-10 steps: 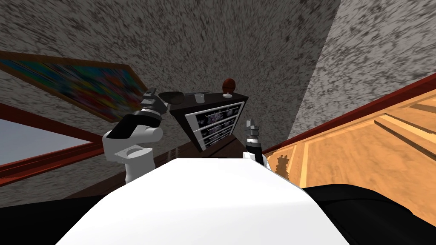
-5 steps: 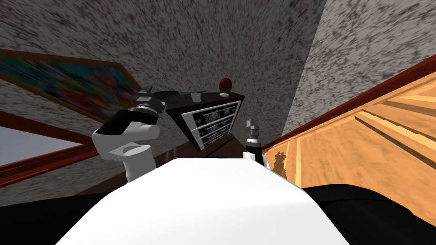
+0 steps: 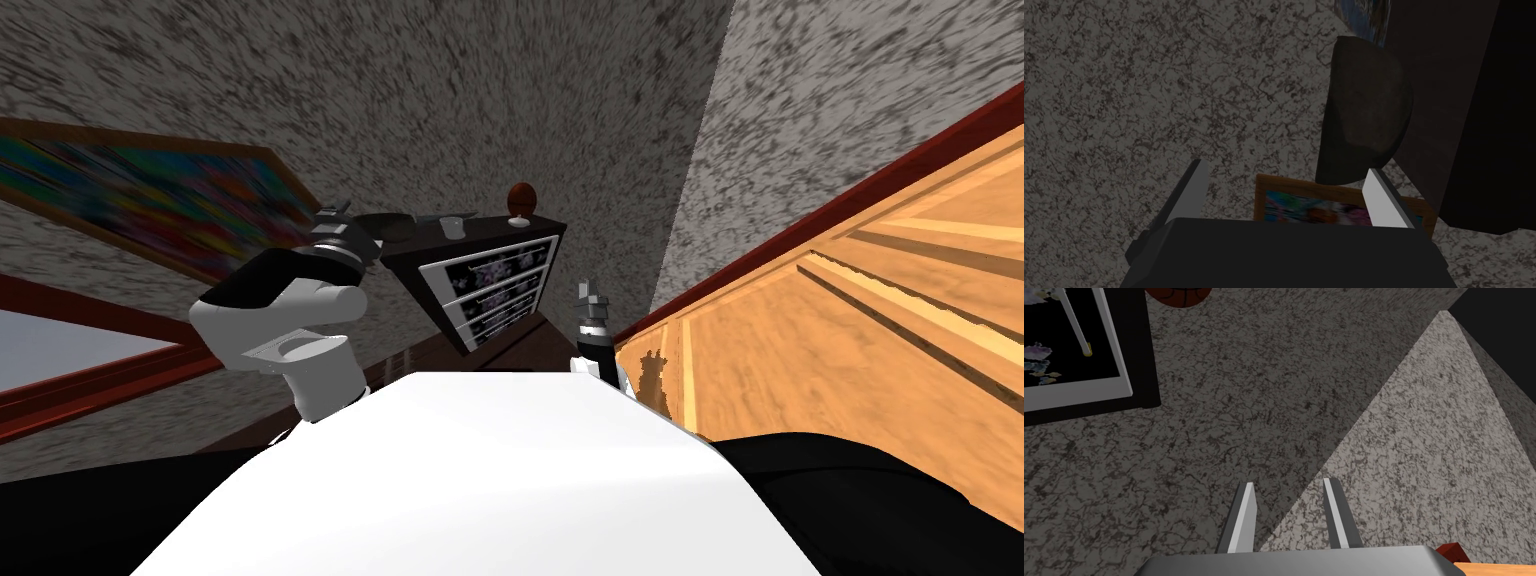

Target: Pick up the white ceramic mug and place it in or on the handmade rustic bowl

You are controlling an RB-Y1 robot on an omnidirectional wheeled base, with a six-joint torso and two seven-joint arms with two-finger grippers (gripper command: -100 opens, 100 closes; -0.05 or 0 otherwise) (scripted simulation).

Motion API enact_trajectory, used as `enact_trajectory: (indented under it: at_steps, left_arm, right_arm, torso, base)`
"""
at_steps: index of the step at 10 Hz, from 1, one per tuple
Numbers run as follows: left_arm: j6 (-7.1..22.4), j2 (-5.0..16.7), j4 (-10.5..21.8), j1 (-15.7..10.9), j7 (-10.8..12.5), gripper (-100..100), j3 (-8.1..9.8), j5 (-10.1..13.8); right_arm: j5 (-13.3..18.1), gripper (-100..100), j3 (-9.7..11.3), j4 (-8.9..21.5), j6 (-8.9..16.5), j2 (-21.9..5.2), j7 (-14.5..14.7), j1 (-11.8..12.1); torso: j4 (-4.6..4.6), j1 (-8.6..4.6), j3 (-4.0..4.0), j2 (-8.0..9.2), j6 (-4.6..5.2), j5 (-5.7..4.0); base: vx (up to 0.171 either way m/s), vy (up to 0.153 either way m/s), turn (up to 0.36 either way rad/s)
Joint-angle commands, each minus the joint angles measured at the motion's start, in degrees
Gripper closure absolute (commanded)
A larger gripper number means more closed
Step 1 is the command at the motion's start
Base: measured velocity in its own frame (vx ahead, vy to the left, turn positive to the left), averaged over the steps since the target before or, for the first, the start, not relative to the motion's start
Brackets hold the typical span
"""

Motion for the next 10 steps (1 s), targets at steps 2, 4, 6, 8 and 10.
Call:
enact_trajectory:
  at_steps: [2, 4, 6, 8, 10]
  left_arm:
    - [3.3, 0.1, -0.3, -1.1, 0.5, -100, 0.77, -0.1]
    - [7.2, 0.5, -0.4, -3.2, 1.4, -100, 2.27, 0.1]
    - [10.5, 0.7, -0.5, -4.2, 1.9, -100, 3.01, 0.2]
    - [13.0, 1.0, -0.6, -5.2, 2.4, -100, 3.73, 0.3]
    - [15.3, 1.2, -0.6, -6.1, 2.9, -100, 4.44, 0.4]
  right_arm:
    - [0.0, 0, 0.0, 0.0, 0.0, 0.0, 0.0, 0.0]
    - [0.0, 0, 0.0, 0.0, 0.0, 0.0, 0.0, 0.0]
    - [0.0, 0, 0.0, 0.0, 0.0, 0.0, 0.0, 0.0]
    - [0.0, 0, 0.0, 0.0, 0.0, 0.0, 0.0, 0.0]
    - [0.0, 0, 0.0, 0.0, 0.0, 0.0, 0.0, 0.0]
  torso:
    - [0.00, 0.01, -0.01, -0.02, 0.01, 0.00]
    - [-0.01, 0.02, -0.01, -0.02, 0.01, 0.01]
    - [0.00, -0.03, -0.01, -0.02, -0.01, -0.01]
    - [-0.01, -0.03, -0.01, -0.02, 0.00, -0.01]
    - [-0.02, 0.00, -0.04, -0.06, 0.00, 0.00]
  base:
    - [-0.027, -0.033, -0.033]
    - [-0.031, -0.049, -0.066]
    - [-0.025, -0.045, -0.043]
    - [-0.021, -0.049, -0.038]
    - [-0.008, -0.042, -0.032]
